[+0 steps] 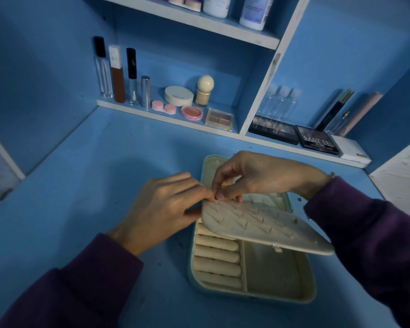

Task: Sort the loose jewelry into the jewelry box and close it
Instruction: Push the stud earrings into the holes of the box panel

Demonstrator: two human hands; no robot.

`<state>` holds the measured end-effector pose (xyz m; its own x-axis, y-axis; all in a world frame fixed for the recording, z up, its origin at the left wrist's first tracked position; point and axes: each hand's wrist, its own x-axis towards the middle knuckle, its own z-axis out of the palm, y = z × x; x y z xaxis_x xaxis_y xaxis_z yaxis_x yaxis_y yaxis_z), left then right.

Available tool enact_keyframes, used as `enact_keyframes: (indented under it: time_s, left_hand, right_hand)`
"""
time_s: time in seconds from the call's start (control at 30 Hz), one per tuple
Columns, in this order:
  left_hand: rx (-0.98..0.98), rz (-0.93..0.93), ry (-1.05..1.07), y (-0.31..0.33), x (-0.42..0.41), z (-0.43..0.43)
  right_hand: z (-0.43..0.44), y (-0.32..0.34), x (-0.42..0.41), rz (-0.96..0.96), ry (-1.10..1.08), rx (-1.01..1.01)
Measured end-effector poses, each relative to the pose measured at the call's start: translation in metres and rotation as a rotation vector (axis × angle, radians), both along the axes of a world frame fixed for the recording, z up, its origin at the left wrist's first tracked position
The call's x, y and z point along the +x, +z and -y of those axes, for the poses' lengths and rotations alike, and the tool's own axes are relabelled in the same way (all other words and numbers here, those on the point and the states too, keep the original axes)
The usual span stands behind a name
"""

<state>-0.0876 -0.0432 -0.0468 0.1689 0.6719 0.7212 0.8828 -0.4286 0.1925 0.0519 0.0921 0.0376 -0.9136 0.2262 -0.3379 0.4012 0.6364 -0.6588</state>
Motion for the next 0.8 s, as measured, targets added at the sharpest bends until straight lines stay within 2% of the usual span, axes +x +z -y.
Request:
enact_keyframes:
  time_s: [0.8]
  left_hand:
    - [0.033, 0.067, 0.024, -0.0041, 0.0002, -0.0018]
  right_hand:
    - [0.001, -0.0063, -0.0005, 0.009, -0.022, -0.031]
